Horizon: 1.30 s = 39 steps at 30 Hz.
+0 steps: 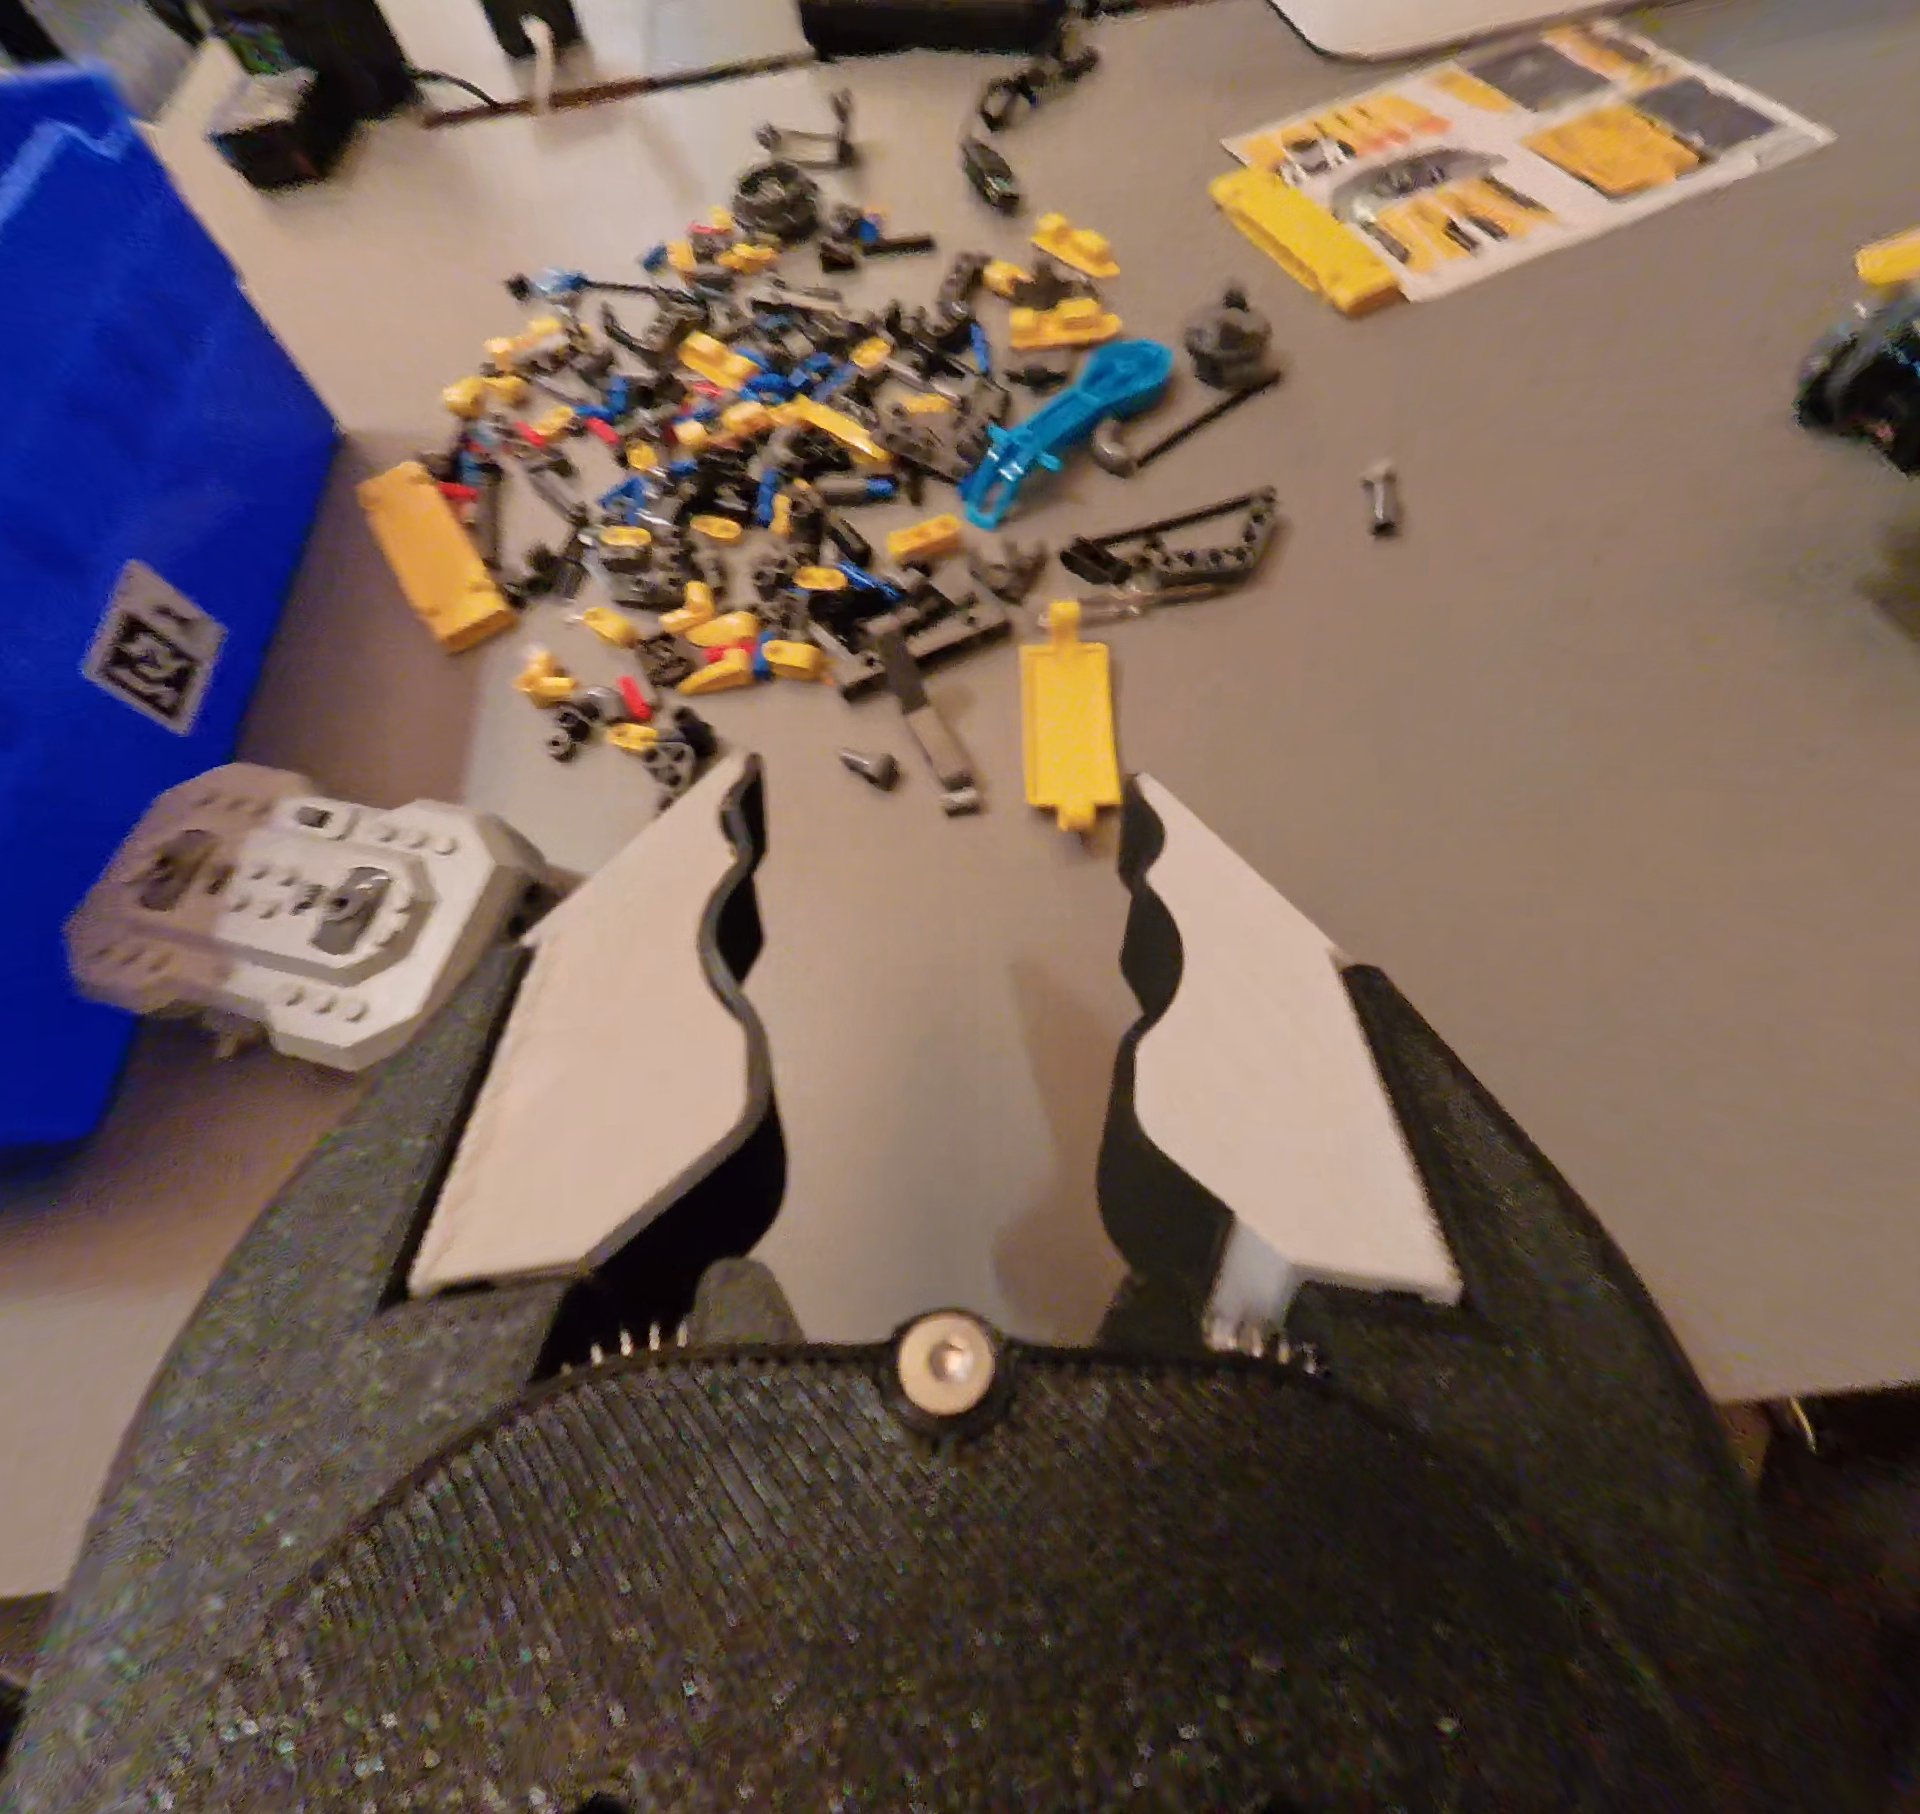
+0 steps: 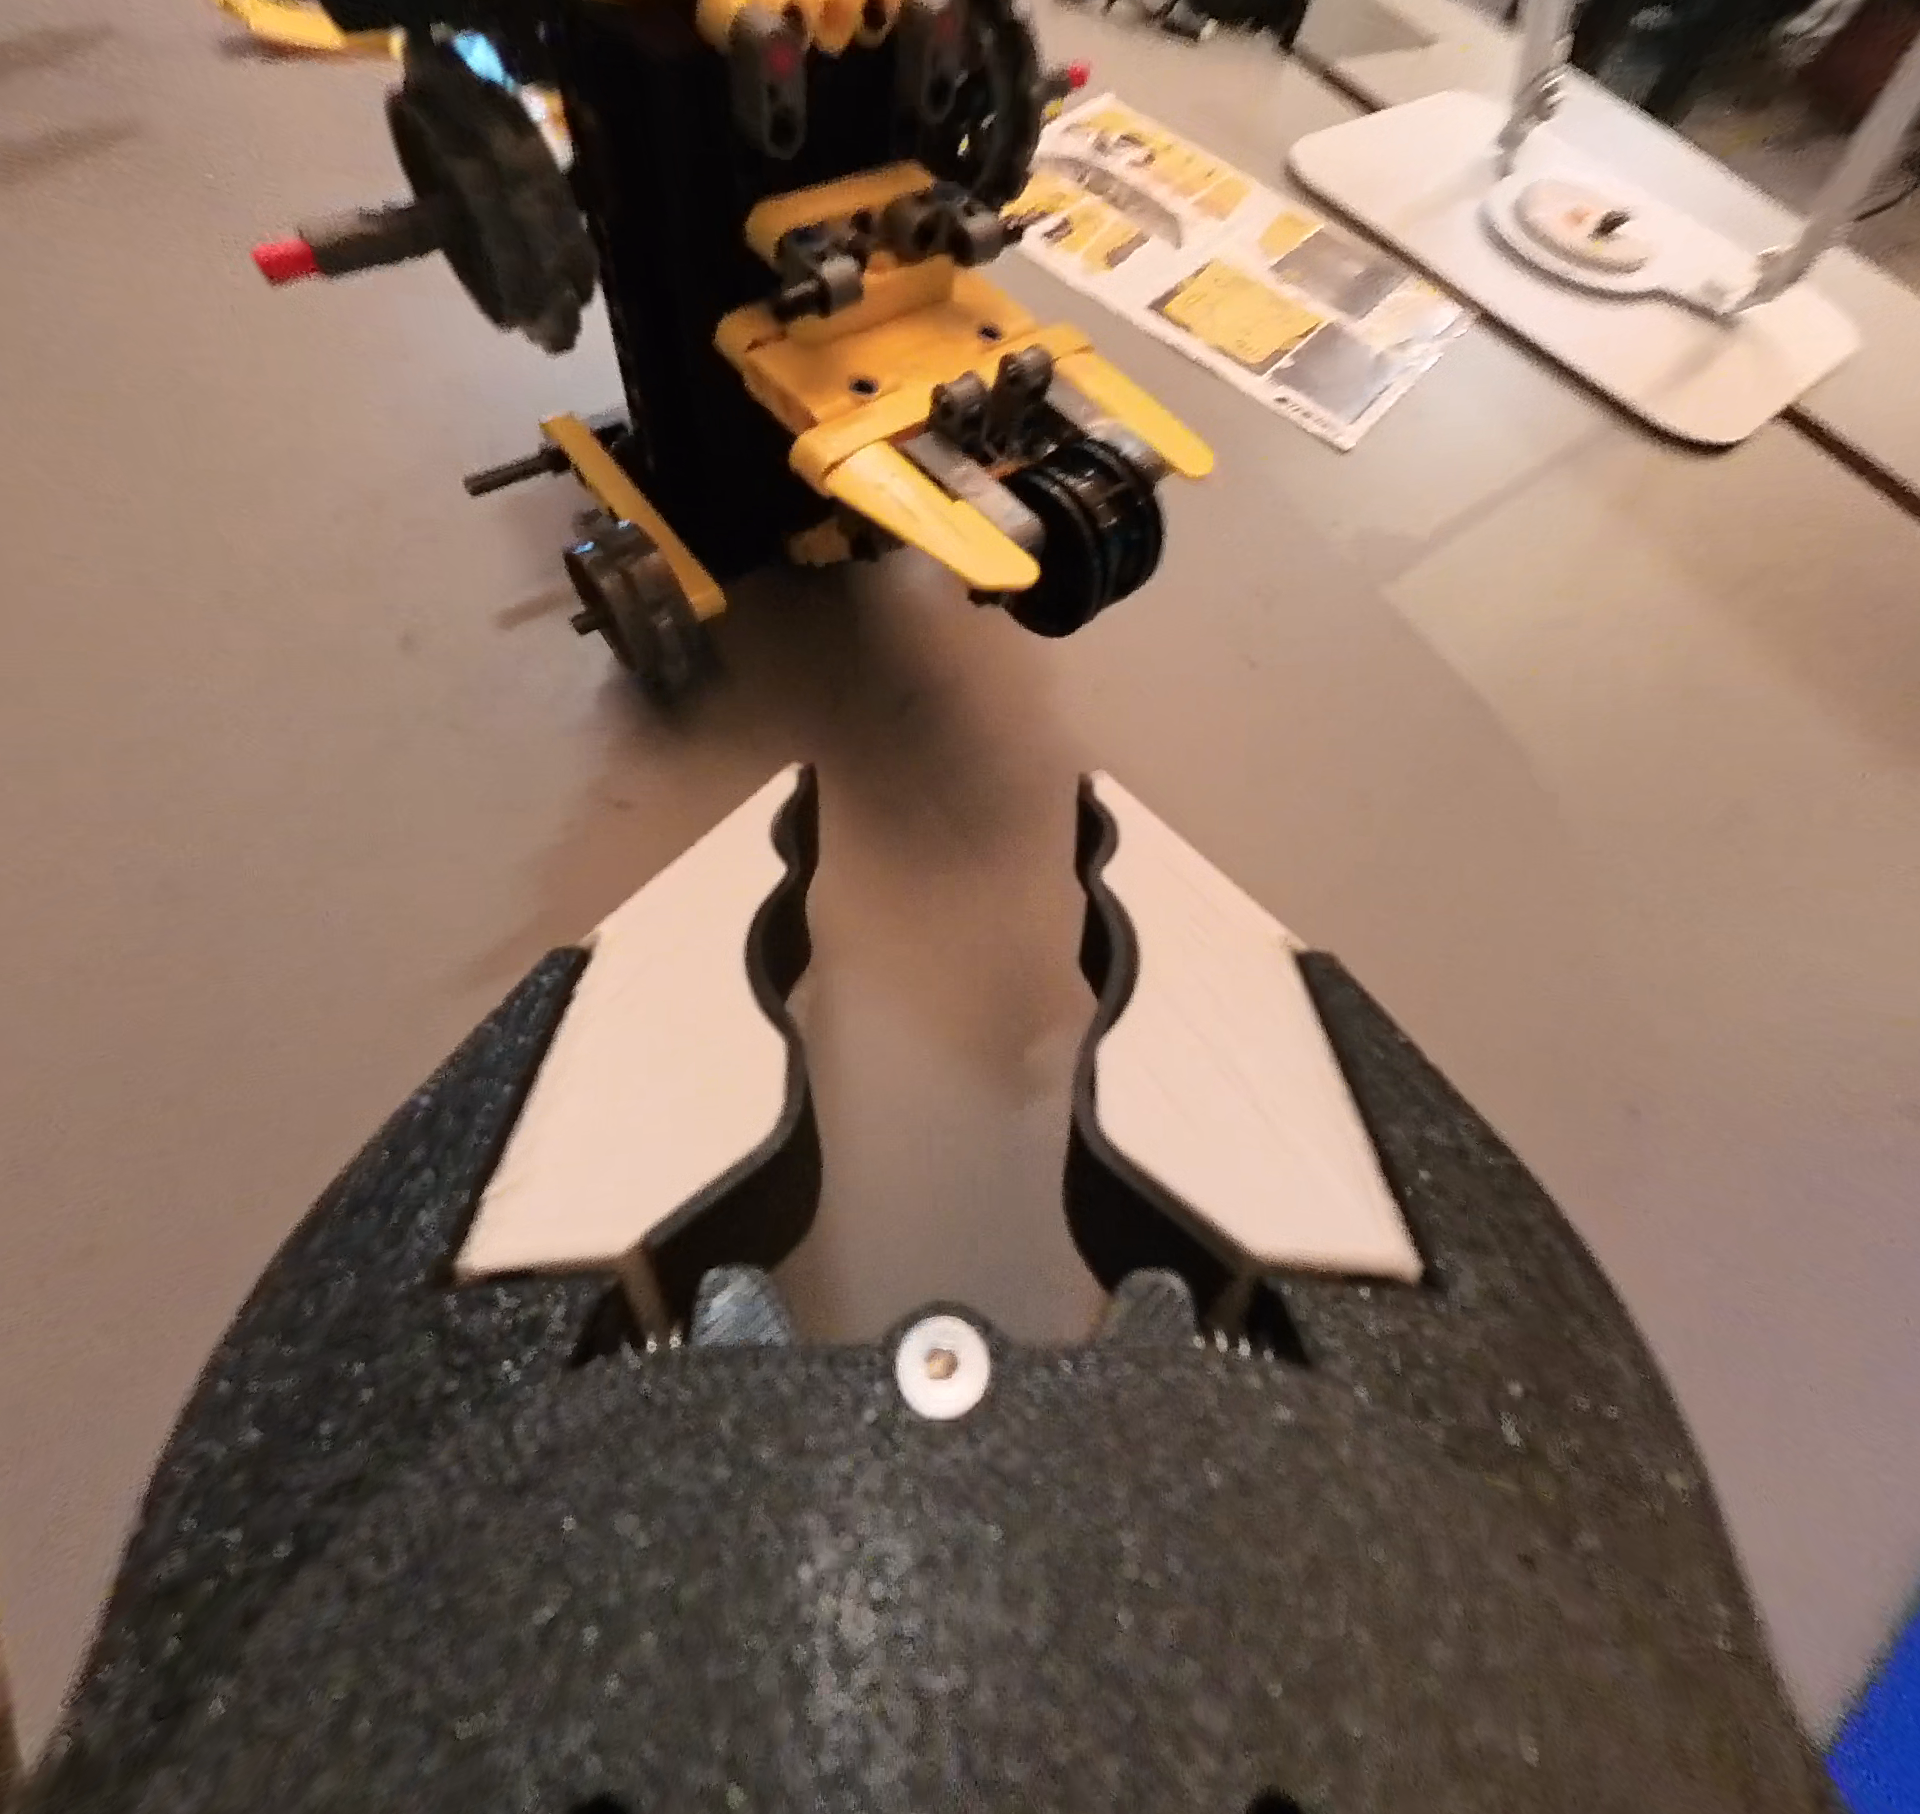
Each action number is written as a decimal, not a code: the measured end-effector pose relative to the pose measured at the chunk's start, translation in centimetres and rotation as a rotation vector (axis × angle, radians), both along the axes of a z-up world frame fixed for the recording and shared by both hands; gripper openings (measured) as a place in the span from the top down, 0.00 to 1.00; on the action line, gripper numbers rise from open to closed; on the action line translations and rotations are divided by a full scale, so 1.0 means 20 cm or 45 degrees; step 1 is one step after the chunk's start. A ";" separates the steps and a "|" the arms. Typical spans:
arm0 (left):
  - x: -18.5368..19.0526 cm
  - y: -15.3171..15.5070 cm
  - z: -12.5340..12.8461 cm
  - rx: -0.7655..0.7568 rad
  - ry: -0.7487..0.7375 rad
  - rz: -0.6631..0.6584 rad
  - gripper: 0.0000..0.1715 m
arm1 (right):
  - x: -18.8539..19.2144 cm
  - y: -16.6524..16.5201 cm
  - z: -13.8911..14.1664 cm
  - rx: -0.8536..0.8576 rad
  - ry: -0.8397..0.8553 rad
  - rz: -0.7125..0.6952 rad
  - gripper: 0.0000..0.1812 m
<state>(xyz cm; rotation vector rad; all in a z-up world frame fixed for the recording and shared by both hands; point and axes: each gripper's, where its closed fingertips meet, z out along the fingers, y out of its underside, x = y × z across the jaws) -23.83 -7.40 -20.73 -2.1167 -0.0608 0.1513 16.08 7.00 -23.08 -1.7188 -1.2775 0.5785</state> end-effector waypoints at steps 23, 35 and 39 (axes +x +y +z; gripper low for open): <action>-0.25 0.90 0.23 -0.053 0.278 -0.194 0.72 | 0.01 -0.01 0.03 0.104 -0.001 -0.028 0.73; -0.55 1.52 -0.21 -0.515 0.023 -0.161 0.72 | 0.02 0.02 0.02 0.105 -0.003 -0.079 0.73; -0.53 1.53 -0.26 -0.566 0.007 -0.153 0.77 | 0.02 0.03 0.02 0.058 0.004 -0.077 0.73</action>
